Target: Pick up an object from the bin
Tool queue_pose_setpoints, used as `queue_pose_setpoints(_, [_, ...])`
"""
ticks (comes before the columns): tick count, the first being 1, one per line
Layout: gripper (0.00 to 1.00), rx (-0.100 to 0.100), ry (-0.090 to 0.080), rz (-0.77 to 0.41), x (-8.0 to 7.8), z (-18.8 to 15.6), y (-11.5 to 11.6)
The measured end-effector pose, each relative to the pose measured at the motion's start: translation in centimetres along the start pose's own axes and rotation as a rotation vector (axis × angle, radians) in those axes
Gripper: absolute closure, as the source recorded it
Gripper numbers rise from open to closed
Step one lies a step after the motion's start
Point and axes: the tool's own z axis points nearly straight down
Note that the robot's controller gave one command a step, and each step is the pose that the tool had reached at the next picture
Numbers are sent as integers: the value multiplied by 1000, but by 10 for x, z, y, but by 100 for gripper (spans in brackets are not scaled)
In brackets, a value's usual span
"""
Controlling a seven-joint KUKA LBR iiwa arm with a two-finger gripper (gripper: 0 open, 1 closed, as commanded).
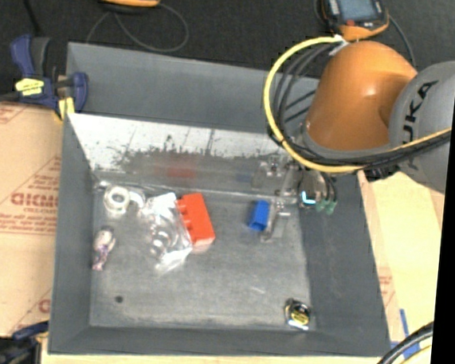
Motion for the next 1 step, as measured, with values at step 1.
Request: queue_pose_setpoints(1, [0, 2, -3, -306, -33, 178, -60])
